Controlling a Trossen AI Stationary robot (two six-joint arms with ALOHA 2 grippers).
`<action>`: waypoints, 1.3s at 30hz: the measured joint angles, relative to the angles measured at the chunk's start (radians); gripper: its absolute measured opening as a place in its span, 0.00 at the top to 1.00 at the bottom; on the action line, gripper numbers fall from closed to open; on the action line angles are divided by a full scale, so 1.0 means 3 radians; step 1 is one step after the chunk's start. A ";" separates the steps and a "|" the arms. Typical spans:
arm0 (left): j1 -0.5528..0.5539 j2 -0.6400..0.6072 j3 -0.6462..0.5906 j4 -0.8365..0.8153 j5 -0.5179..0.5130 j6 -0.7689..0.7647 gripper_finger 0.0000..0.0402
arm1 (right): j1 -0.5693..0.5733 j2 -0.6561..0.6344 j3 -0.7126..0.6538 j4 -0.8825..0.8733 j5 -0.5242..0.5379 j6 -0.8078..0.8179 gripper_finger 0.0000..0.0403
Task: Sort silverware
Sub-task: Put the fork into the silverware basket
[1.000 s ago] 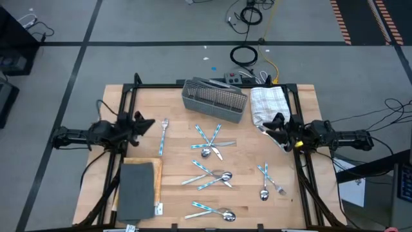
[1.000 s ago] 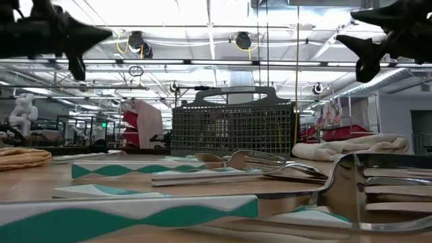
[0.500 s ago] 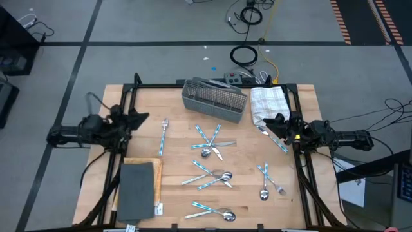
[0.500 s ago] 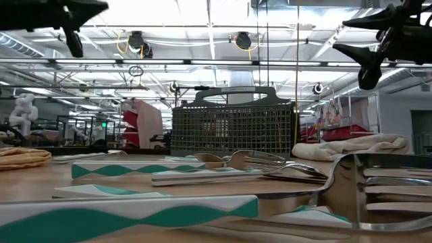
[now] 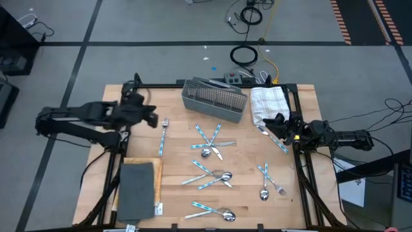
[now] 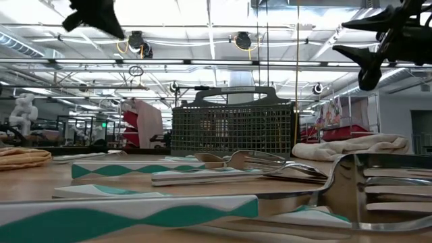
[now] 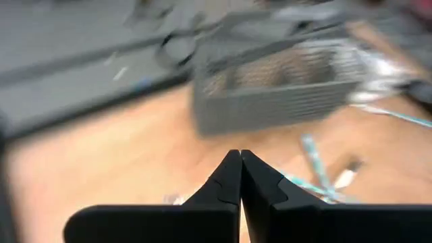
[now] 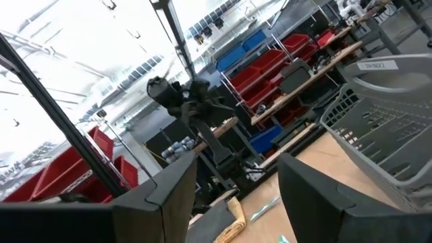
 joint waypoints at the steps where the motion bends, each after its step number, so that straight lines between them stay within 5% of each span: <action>1: 0.0048 0.0099 0.0001 -0.0122 0.0045 -0.0219 0.99 | 0.0000 0.0000 0.0000 -0.0028 0.0000 0.0003 0.52; 4: 0.0164 0.0334 -0.0068 -0.0218 0.0415 -0.0524 0.98 | 0.0000 0.0001 0.0000 -0.0109 -0.0014 0.0047 0.52; 8: 0.0231 0.0597 -0.0162 -0.0226 0.0872 -0.0314 0.95 | 0.0000 0.0003 0.0000 -0.0227 -0.0019 0.0274 0.52; 18: 0.0220 0.0861 -0.0169 -0.0218 0.0909 -0.0386 0.75 | 0.0000 0.0003 0.0000 -0.0504 -0.0018 0.0426 0.47; 21: 0.0229 0.0942 -0.0169 -0.0303 0.0927 -0.0785 0.68 | 0.0000 0.0004 0.0000 -0.0579 -0.0018 0.0425 0.45; 27: 0.0313 0.1047 -0.0456 -0.0408 0.1609 -0.1333 0.64 | 0.0000 0.0003 0.0000 -0.0626 -0.0017 0.0443 0.45; 39: 0.0749 0.1095 -0.0921 0.0473 0.1502 -0.0949 0.64 | 0.0000 0.0003 0.0000 -0.0623 -0.0017 0.0441 0.45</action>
